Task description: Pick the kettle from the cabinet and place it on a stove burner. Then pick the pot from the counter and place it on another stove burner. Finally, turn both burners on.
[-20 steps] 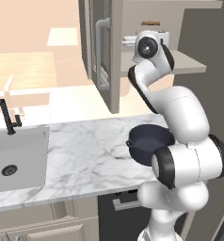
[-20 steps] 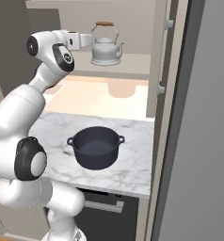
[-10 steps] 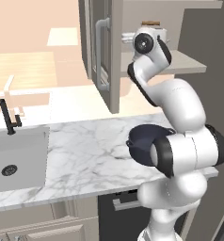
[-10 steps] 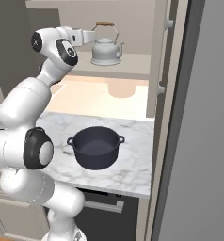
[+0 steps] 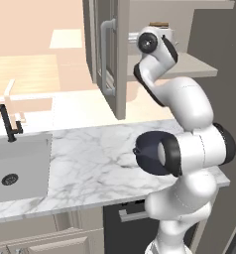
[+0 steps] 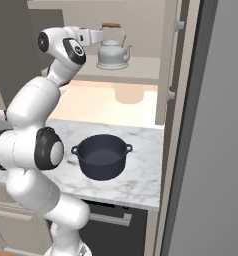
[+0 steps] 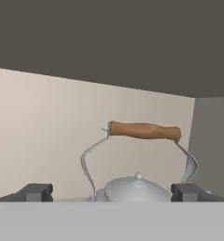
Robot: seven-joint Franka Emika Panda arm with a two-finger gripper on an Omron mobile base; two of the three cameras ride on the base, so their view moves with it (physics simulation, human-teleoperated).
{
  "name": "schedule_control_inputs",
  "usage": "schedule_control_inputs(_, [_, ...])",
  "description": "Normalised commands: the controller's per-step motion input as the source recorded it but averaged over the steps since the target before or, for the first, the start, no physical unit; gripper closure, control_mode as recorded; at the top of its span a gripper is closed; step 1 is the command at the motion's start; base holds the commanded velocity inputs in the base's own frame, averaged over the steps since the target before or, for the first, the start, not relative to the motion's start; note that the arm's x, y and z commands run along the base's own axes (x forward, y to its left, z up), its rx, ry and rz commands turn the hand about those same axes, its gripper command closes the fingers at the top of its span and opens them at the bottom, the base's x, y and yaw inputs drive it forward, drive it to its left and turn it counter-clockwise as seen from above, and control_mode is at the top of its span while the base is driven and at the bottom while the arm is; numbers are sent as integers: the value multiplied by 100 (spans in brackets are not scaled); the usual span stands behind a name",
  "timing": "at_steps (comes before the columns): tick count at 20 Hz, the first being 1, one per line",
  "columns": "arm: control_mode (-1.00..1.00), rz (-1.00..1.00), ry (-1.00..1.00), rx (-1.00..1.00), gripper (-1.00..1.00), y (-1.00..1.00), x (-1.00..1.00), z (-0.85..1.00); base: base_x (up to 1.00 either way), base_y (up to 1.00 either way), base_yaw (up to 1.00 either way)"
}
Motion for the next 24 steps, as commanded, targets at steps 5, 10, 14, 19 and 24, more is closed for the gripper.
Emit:
schedule_control_inputs(5, [-100,-1,0,0,-100,0,24,0,0,0,0])
schedule_control_inputs(10, [-100,-1,0,0,-100,0,22,0,0,0,0])
schedule_control_inputs(14, [-100,0,0,0,-100,0,19,0,0,0,0])
schedule_control_inputs(19, [-100,0,0,0,-100,0,20,0,0,0,0])
schedule_control_inputs(24, [-100,0,0,0,-100,0,21,0,0,0,0])
